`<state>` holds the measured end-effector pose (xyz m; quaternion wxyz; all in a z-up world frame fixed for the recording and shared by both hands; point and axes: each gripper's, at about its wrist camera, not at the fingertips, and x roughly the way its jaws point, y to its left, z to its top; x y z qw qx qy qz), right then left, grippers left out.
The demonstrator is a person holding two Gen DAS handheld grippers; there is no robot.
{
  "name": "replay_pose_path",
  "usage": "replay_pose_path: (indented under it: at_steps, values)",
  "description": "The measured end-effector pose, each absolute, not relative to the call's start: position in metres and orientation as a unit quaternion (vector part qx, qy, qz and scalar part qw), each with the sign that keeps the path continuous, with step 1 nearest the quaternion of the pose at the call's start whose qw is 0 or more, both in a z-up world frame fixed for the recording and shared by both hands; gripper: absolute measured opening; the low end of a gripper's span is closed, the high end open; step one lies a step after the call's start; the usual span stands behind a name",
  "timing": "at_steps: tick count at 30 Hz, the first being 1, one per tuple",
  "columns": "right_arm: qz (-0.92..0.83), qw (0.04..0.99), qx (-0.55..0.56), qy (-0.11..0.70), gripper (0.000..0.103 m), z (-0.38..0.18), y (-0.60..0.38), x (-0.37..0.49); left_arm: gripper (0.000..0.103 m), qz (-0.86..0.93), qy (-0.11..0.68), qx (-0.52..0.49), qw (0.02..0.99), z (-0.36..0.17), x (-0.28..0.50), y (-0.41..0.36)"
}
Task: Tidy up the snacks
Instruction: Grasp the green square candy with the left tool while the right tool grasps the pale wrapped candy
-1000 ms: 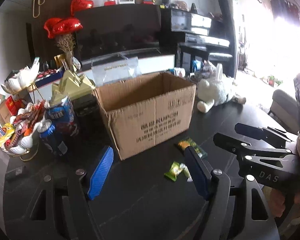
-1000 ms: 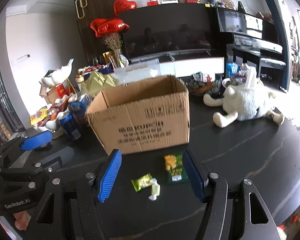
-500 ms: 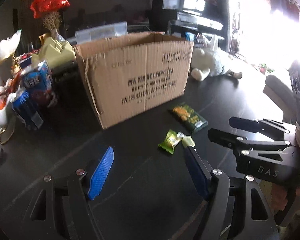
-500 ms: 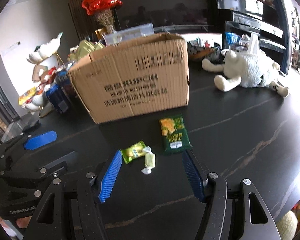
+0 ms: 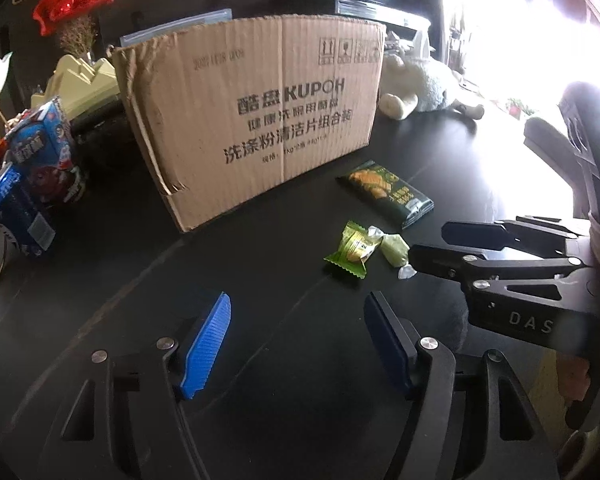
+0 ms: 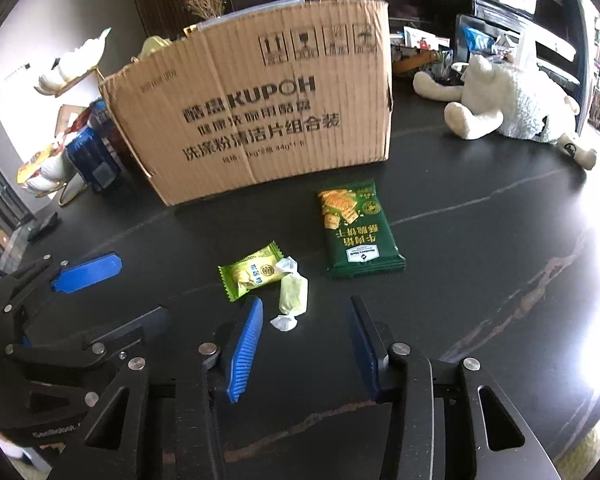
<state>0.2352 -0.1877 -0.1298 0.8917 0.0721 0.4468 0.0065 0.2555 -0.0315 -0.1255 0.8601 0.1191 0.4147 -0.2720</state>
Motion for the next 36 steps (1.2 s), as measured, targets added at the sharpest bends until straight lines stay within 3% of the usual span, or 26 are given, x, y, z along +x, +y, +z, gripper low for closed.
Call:
replay_pose_path:
  at_steps: [16,19,36]
  values:
    - [0.010,0.888,0.048,0.458,0.030,-0.149,-0.179,0.257,0.063,-0.286,0.415,0.126,0.854,-0.138,0.269,-0.033]
    - [0.012,0.889,0.044,0.455,0.019,-0.150,-0.180,0.257,0.063,-0.290,0.415,0.126,0.853,-0.137,0.270,-0.036]
    - [0.038,0.899,0.105,0.424,0.019,-0.136,-0.208,0.231,0.062,-0.286,0.420,0.163,0.846,-0.138,0.280,-0.082]
